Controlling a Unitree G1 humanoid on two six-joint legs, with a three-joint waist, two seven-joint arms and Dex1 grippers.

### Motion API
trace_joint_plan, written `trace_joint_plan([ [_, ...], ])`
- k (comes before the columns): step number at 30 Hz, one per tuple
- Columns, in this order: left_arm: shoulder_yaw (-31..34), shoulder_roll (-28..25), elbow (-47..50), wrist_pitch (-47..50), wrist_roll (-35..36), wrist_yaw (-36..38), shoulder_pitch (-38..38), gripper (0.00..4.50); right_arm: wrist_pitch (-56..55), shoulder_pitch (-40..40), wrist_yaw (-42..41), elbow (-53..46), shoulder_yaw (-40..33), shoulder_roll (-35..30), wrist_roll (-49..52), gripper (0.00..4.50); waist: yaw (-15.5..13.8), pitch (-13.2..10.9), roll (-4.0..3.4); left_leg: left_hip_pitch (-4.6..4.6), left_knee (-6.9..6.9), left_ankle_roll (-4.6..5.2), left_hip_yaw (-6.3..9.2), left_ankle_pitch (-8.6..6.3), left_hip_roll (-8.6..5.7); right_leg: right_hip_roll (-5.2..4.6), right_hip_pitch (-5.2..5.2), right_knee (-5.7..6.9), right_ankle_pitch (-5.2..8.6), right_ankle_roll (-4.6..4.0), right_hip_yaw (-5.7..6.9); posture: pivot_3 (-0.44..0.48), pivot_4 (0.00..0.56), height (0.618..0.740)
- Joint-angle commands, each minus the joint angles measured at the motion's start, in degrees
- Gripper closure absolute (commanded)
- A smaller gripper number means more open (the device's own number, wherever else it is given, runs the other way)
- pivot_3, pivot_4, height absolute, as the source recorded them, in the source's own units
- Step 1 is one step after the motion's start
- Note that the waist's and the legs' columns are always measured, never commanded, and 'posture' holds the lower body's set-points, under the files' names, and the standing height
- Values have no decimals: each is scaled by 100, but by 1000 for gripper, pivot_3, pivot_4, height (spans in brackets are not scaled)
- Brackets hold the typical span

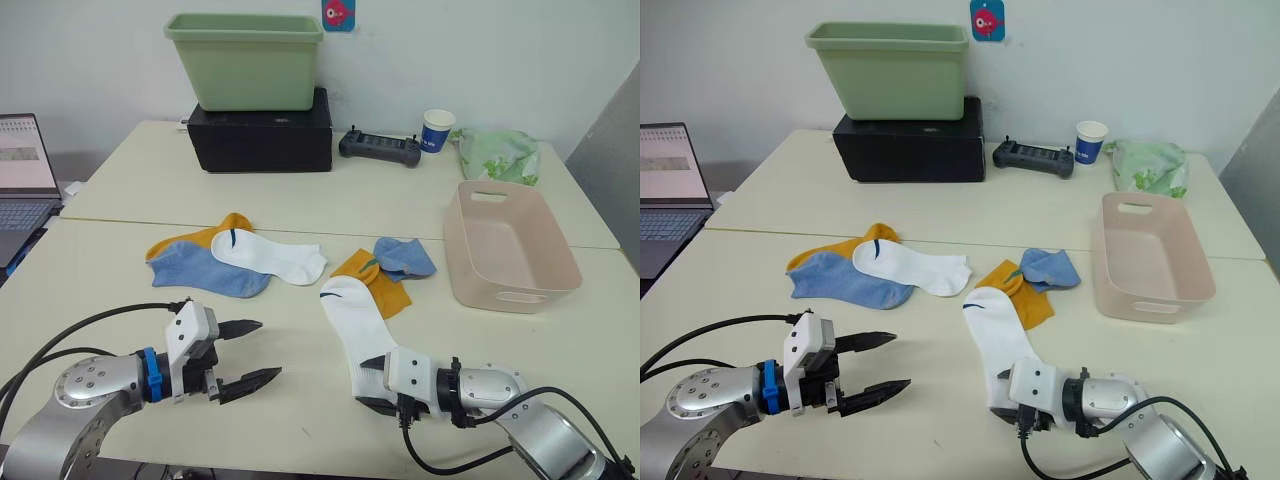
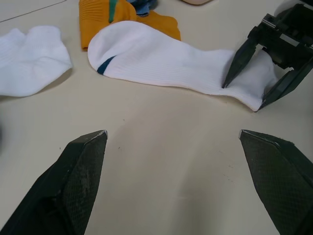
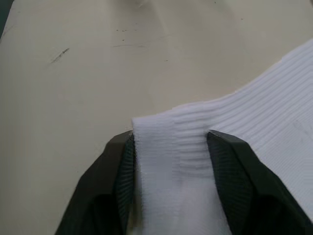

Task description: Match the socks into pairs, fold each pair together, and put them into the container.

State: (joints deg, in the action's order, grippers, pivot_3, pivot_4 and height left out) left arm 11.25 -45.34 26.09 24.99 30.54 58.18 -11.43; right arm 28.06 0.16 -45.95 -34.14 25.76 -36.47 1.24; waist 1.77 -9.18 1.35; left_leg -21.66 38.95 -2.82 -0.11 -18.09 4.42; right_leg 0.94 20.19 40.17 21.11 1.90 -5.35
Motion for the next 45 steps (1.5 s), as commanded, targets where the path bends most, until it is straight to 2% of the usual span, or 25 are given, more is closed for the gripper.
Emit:
trace_joint_plan([
  [1, -182, -61, -213, -167, -183, 55, 307, 0, 219, 6, -11, -239, -208, -191, 16, 3374, -9, 0, 0, -1, 0, 1, 1, 0, -1, 0, 0, 0, 0, 0, 1, 0, 150, 720],
  [4, -385, -94, -450, -227, -338, 122, 661, 0, 248, 24, -159, -373, -331, -358, 162, 4417, -26, 0, 0, -3, 0, 5, 0, -3, -5, -2, 0, -1, 0, 0, 2, 0, 150, 720],
  [5, -429, -89, -519, -245, -345, 171, 764, 0, 195, 20, -230, -407, -367, -436, 205, 4464, -25, 0, 1, -5, 1, 8, 1, -4, -6, -3, 0, -2, 0, 0, 4, 0, 150, 720],
  [12, -1450, 107, -1425, -1494, -1204, 775, 2009, 0, -377, -173, -1169, -418, -1202, -1434, 877, 4464, -38, -6, -9, -9, 4, 8, -1, -4, -12, -5, -2, -7, -1, 1, 17, 0, 150, 720],
  [16, -2160, 426, -2340, -2669, -1833, 1223, 2840, 0, -323, -160, -1342, -436, -1442, -1483, 1244, 4464, -34, -5, -9, -12, 5, -2, -7, 3, -14, -3, -1, -8, -1, 1, 20, 0, 150, 720],
  [26, -3186, 1705, -4827, -4236, -2767, 1539, 4450, 0, -239, -204, -1392, -571, -1590, -1556, 1577, 4464, -31, -5, -8, -22, 17, -3, -6, 5, -22, -5, -1, -8, -2, 4, 26, 0, 150, 720],
  [29, -3313, 1840, -5268, -4507, -2910, 1681, 4673, 605, -212, -212, -1357, -582, -1637, -1567, 1609, 4500, -25, -5, -8, -20, 16, -8, -6, 8, -23, -5, -1, -7, -2, 4, 26, 0, 150, 720],
  [34, -3508, 1928, -5835, -4900, -3195, 1813, 4916, 2146, -189, -236, -1319, -598, -1699, -1586, 1647, 4500, -28, -3, -11, -14, 20, -6, -4, 10, -26, -8, -12, -4, -4, 7, 30, 0, 150, 720],
  [38, -3602, 1909, -5793, -5071, -3203, 1998, 4835, 3432, -211, -245, -1237, -551, -1740, -1531, 1644, 4500, -27, -2, -11, -13, 21, -6, -2, 10, -29, -11, -15, -4, -5, 8, 31, 0, 150, 720],
  [41, -3561, 1613, -5364, -4902, -3055, 2292, 4662, 4374, -269, -233, -1179, -542, -1781, -1463, 1688, 4500, -24, -1, -10, -14, 22, -6, -1, 10, -28, -11, -15, -4, -5, 8, 31, 0, 150, 720],
  [45, -3434, 1109, -4300, -4275, -2739, 2523, 4243, 4475, -392, -85, -1133, -492, -1772, -1233, 1778, 4500, 41, 0, -13, -10, 17, -6, 3, 10, -11, 0, -12, -3, -5, 8, 25, 0, 150, 720],
])
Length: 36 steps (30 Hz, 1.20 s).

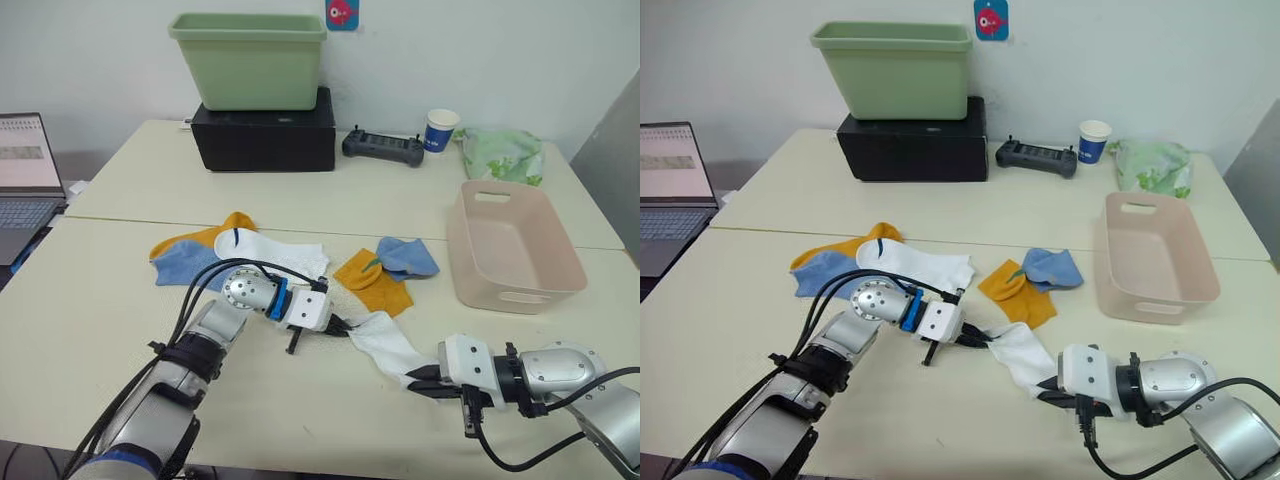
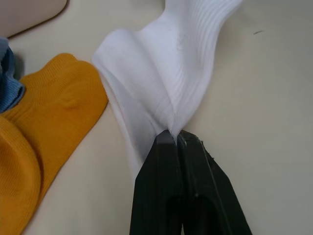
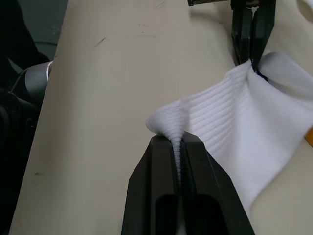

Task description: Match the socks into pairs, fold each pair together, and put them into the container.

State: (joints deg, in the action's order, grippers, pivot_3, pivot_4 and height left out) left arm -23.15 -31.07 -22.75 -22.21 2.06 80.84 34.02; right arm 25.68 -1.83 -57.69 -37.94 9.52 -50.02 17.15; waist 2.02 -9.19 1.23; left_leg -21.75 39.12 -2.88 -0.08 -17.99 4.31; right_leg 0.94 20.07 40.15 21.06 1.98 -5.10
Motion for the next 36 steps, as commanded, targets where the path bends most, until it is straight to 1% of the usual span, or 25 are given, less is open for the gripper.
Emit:
trace_joint_plan([
  [1, 38, -446, 874, 658, 188, 285, -408, 4475, -141, 137, 47, -121, -146, 172, 229, 4500, 23, 0, -1, 2, -4, 0, 0, 0, 6, 4, 2, 1, 0, 0, -1, 0, 150, 720],
  [3, 85, -677, 1359, 1017, 306, 326, -582, 4475, -111, 165, 37, -134, -148, 258, 317, 4500, 7, 0, -2, 1, -5, -1, 1, 1, 14, 9, 2, 3, 0, 0, -1, 0, 150, 720],
  [5, 207, -1067, 2054, 1605, 536, 404, -893, 4475, -8, 173, 24, -197, -135, 327, 492, 4500, -16, -1, -2, -1, -5, -1, 2, 1, 17, 10, 2, 3, 0, 0, 1, 0, 150, 720],
  [6, 310, -1360, 2505, 2036, 726, 472, -1113, 4475, 44, 158, 16, -247, -120, 369, 600, 4500, -10, -2, -3, 0, -5, -1, 3, 1, 18, 10, 1, 4, 0, 0, -1, 0, 150, 720],
  [9, 837, -2472, 4030, 3907, 1753, 590, -1940, 4475, 519, 59, 114, -575, -41, 538, 1214, 4500, 14, -5, -3, -4, -8, -1, 8, 1, 26, 9, 9, 4, 1, -1, -7, 0, 150, 720],
  [12, 1430, -3482, 5021, 5434, 2869, 618, -2689, 4475, 985, -78, 286, -891, 21, 603, 1703, 4500, -31, -12, -11, -3, -9, -1, 18, 1, 30, 1, 7, 5, 1, -1, 0, 0, 150, 720],
  [13, 1651, -3737, 5236, 5906, 3270, 599, -2932, 4475, 1095, -119, 334, -958, 47, 603, 1815, 4500, -41, -13, -11, -3, -9, 0, 18, 0, 28, 1, 7, 8, 2, -1, 2, 0, 150, 720],
  [15, 1887, -4011, 5447, 6471, 3694, 489, -3186, 4475, 1236, -148, 447, -1000, 81, 608, 1903, 4500, -68, -16, -17, 0, -9, 16, 18, -9, 23, -2, -1, 4, 2, 0, 6, 0, 150, 720],
  [18, 1930, -3990, 5419, 6986, 3943, 188, -3149, 4475, 1469, -115, 737, -944, 67, 748, 2072, 4500, -77, -14, -13, 0, -7, 19, 10, -10, 5, -8, -1, 3, 3, 0, 3, 0, 150, 720],
  [20, 1752, -3808, 5275, 7411, 3992, -108, -2808, 4475, 1655, -114, 995, -859, 36, 894, 2181, 4500, -72, -15, -12, -2, -7, 21, 11, -12, 5, -1, 4, 2, 3, 0, 3, 0, 150, 720],
  [22, 1390, -3277, 4800, 8170, 4129, -440, -2069, 4475, 1943, -162, 1410, -654, -7, 1146, 2294, 4500, -94, -15, -12, -5, -9, 22, 12, -12, 3, 2, 10, -1, 3, 0, 4, 0, 150, 720],
  [24, 1048, -2805, 4291, 8584, 4013, -650, -1490, 4475, 2236, -144, 1765, -494, -58, 1380, 2407, 4500, -99, -15, -9, -10, -8, 23, 8, -12, -1, 6, 10, -1, 2, -1, 6, 0, 150, 720],
  [25, 918, -2599, 4027, 8693, 3892, -780, -1273, 4475, 2266, -103, 1911, -413, -31, 1452, 2303, 4500, -94, -16, -9, -10, -8, 23, 8, -12, -2, 6, 11, -1, 2, -1, 5, 0, 150, 720],
  [26, 781, -2371, 3652, 8737, 3743, -885, -1042, 4475, 2216, -73, 1949, -326, -11, 1486, 2206, 4500, -91, -16, -9, -13, -8, 22, 9, -12, -2, 6, 16, -1, 2, -1, 6, 0, 150, 720],
  [28, 574, -2085, 3109, 8721, 3490, -1009, -688, 4475, 2136, -8, 2079, -190, -18, 1551, 2048, 4500, -54, -16, -8, -13, -8, 21, 9, -11, -7, 3, 19, -2, 2, -1, -1, 0, 150, 720],
  [32, 230, -1794, 2410, 8512, 3064, -1023, -195, 4475, 2194, 116, 2323, 94, -118, 1729, 2016, 4500, -20, -17, -7, -13, -9, 1, 11, 0, -6, 3, 24, 0, 2, -1, -4, 0, 150, 720],
  [36, 122, -1488, 1887, 8366, 2744, -1132, 126, 4475, 2452, 265, 2626, 346, -315, 1907, 2126, 4500, -36, -17, -8, -13, -8, -1, 12, 2, -7, 3, 23, 6, 2, -1, 1, 0, 150, 720],
])
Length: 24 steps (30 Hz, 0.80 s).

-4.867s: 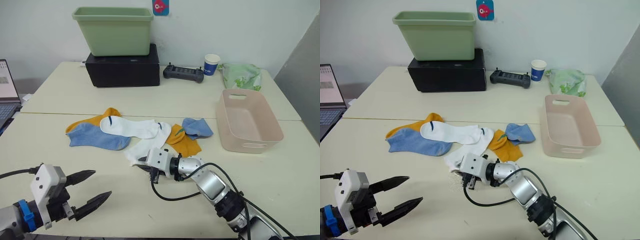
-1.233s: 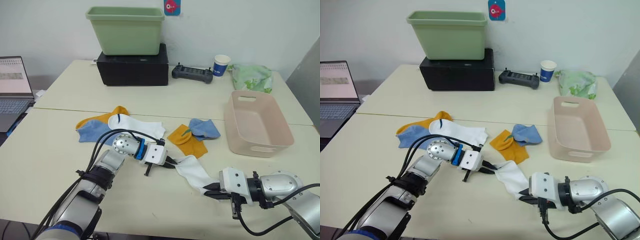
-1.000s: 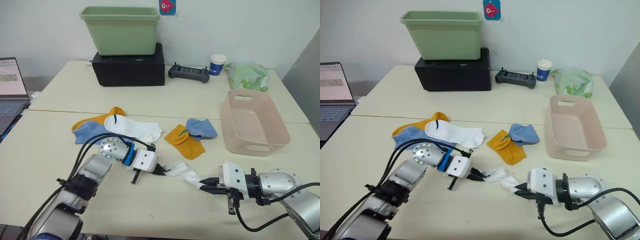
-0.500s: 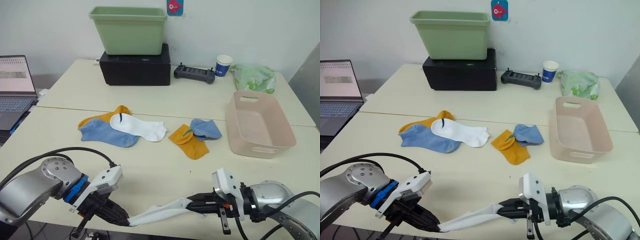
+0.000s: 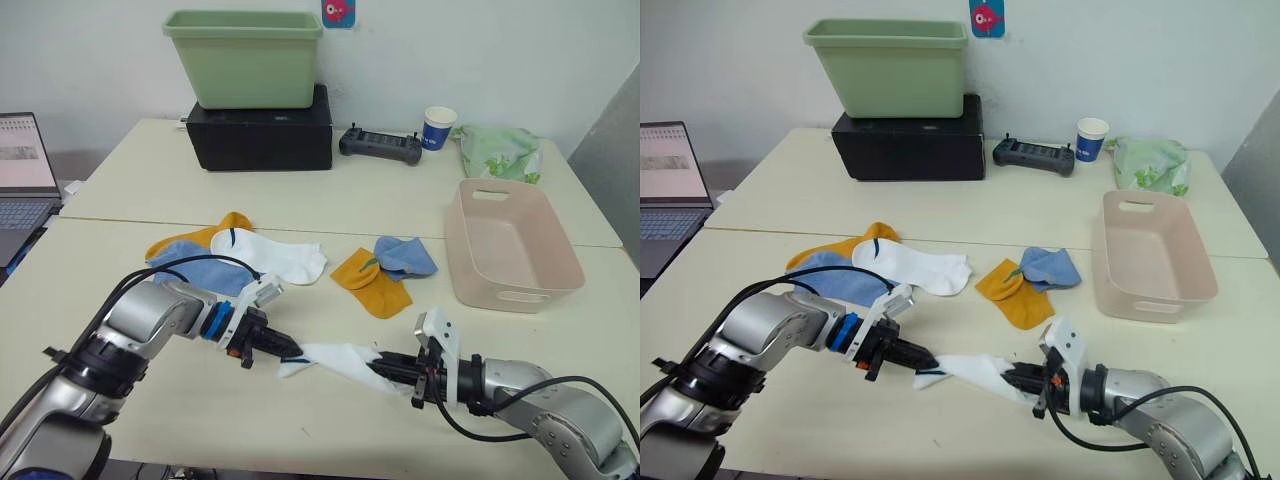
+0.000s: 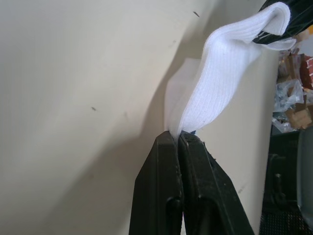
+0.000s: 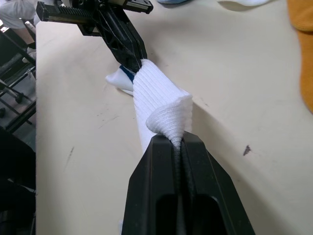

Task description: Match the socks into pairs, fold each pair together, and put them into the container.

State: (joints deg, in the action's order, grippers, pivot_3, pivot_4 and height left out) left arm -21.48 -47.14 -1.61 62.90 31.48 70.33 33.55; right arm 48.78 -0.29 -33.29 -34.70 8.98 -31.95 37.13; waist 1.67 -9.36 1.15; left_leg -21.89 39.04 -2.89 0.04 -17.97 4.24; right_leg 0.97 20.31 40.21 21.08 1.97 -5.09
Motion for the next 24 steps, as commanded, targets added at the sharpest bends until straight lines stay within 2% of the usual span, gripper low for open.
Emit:
trace_joint_plan([
  [1, -16, 200, -307, -243, -311, -189, 245, 4282, 160, 136, 237, 55, -323, 108, 121, 4227, -2, 0, 0, 0, 1, -1, -1, 0, 0, -1, 0, 0, 0, 0, -2, 0, 150, 720],
  [3, 92, 301, -377, -363, -380, -251, 341, 3876, 107, 154, 241, 72, -419, 114, 92, 3739, -3, 0, 0, 0, 2, -1, -1, 1, -4, -5, 0, 2, 0, 0, -3, 0, 150, 720],
  [6, 534, 342, -183, -335, -193, -328, 494, 2973, -96, 182, 182, 71, -692, 108, 97, 2718, -4, 0, 0, -1, 2, -2, -1, 1, -3, -6, -1, 2, 0, 0, -3, 0, 150, 720],
  [9, 940, 133, 60, -339, -171, -485, 436, 2009, -230, 125, 8, 95, -981, -91, 86, 1636, 4, 0, 0, -2, 1, -2, 0, 1, -1, -5, 1, 2, 0, 0, -3, 0, 150, 720],
  [12, 1065, -12, 213, -421, -209, -500, 285, 1047, -379, 64, -140, 129, -1070, -202, 47, 566, 16, 0, 0, -1, 0, -2, -3, 1, 1, -4, 1, 1, 0, 0, -6, 0, 150, 720],
  [14, 1726, -260, 614, -138, 115, -606, -233, 415, -556, -97, -464, -19, -1167, -445, 53, 0, 24, 0, -2, -1, -1, -2, -1, 1, 2, -4, 1, 2, 0, 0, -6, 0, 150, 720],
  [15, 2152, -316, 873, 122, 331, -730, -567, 47, -623, -182, -587, -125, -1187, -559, 49, 0, 34, -1, -3, 0, -2, -2, -5, 1, 5, -4, 1, 1, 0, 0, -7, 0, 150, 720],
  [19, 3138, -322, 1961, 666, 1065, -951, -1847, 13, -746, -386, -703, -412, -1184, -721, 94, 0, 20, -3, -1, -3, -4, -2, -3, 1, 25, -8, 2, -6, 1, 1, -12, 0, 150, 720],
  [21, 3418, -10, 2388, 768, 1188, -1403, -2324, 13, -770, -464, -679, -507, -1164, -713, 82, 0, 7, -3, -1, 0, -5, -3, 3, 1, 27, -13, -5, -4, 1, 1, -9, 0, 150, 720],
  [24, 3462, 449, 2826, 737, 1265, -1940, -2699, 13, -819, -568, -641, -607, -1112, -699, 28, 0, -40, -2, 1, 0, -5, -6, 6, 2, 17, -11, -15, -4, 1, 1, 4, 0, 150, 720],
])
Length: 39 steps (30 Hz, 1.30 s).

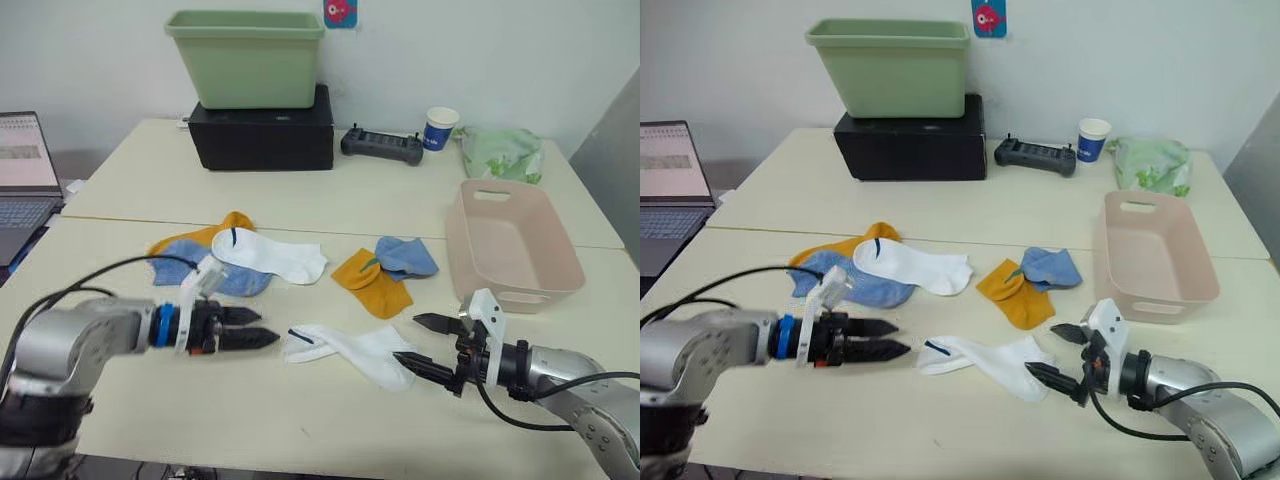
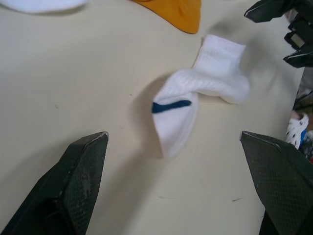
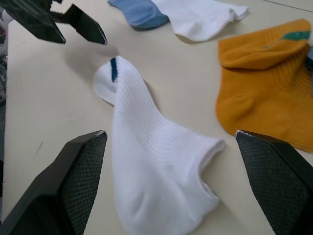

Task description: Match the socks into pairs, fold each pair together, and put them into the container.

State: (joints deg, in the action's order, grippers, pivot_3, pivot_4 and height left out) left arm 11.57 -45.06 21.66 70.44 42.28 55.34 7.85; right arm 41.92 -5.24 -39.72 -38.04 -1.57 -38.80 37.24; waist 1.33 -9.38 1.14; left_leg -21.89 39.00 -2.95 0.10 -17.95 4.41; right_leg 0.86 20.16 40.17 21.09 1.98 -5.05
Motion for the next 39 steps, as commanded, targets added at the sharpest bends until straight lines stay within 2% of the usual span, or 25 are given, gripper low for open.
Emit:
trace_joint_plan([
  [1, 118, 354, 608, -17, 221, -561, -215, 13, -174, -115, -4, -318, -17, -36, -36, 0, -7, 1, 2, -2, 0, 0, 1, 0, -2, -1, 0, -2, 0, 0, -2, 0, 150, 720],
  [4, -80, 516, 674, -140, 63, -872, -371, 13, -276, -165, -9, -392, 64, -68, -149, 0, 14, 2, 3, -3, 0, -7, -3, 3, -7, -3, -1, -9, 0, 1, -9, 0, 150, 720],
  [6, -154, 882, 388, -185, -44, -1241, -388, 13, -327, -151, 60, -396, 140, -16, -226, 0, 16, 4, 0, -2, -1, -8, -2, 4, -6, -2, -1, -12, 0, 1, -9, 0, 150, 720],
  [7, -227, 988, 297, -193, -21, -1287, -395, 192, -361, -148, 118, -378, 185, 16, -317, 0, 18, 5, -2, 0, -2, -8, -2, 4, -7, -2, -2, -11, -1, 0, -9, 0, 150, 720],
  [10, -544, 962, 321, -167, 15, -1225, -453, 861, -397, -198, 260, -309, 214, 99, -447, 0, 19, 10, -1, 2, -1, -8, 1, 4, -7, -2, -3, -8, -1, 0, -7, 0, 150, 720],
  [20, -865, 880, 329, -252, 68, -1199, -482, 3950, -387, -53, 814, 376, 604, 563, -1058, 0, 21, 12, -4, 4, -2, -9, -4, 4, -12, -4, -4, -12, -1, 0, -12, 0, 150, 720],
  [22, -878, 840, 315, -286, 63, -1182, -466, 4500, -435, -41, 897, 516, 690, 626, -1243, 393, 21, 12, -4, 2, -2, -9, -4, 4, -12, -3, -1, -12, -1, 0, -13, 0, 150, 720],
  [23, -876, 807, 303, -310, 64, -1156, -459, 4500, -424, -53, 903, 533, 693, 645, -1271, 594, 21, 12, -4, 1, -2, -9, -4, 4, -12, -4, 0, -12, -1, 0, -13, 0, 150, 720],
  [26, -876, 644, 277, -327, 128, -1013, -435, 4500, -470, -109, 834, 471, 660, 636, -1269, 1637, 21, 11, -5, 1, -4, -9, -4, 4, -10, -3, 1, -12, -1, 0, -13, 0, 150, 720],
  [31, -1159, -88, 192, -571, 47, -309, -386, 4500, -674, -171, 560, 312, 563, 543, -1209, 3516, 28, 10, -6, 3, -5, -8, -4, 4, -9, 0, 3, -10, -1, 0, -13, 0, 150, 720],
  [34, -1347, -558, 98, -826, -54, 187, -334, 4500, -673, -227, 396, 134, 462, 481, -1049, 4463, 27, 8, -8, 3, -6, -9, -4, 4, -10, 1, 4, -10, -1, 0, -14, 0, 150, 720],
  [37, -1682, -1413, -171, -1409, -355, 1244, -93, 4500, -248, -366, 71, -497, 207, 207, -328, 4463, 26, 2, -10, 1, -7, -9, -6, 4, -10, 1, 6, -10, -1, 0, -12, 0, 150, 720],
  [39, -1900, -1757, -358, -1673, -484, 1776, 137, 4500, 152, -408, 102, -790, 2, 90, 238, 4463, 25, 2, -10, 2, -10, -9, -5, 4, -11, 2, 5, -10, -1, 0, -9, 0, 150, 720],
])
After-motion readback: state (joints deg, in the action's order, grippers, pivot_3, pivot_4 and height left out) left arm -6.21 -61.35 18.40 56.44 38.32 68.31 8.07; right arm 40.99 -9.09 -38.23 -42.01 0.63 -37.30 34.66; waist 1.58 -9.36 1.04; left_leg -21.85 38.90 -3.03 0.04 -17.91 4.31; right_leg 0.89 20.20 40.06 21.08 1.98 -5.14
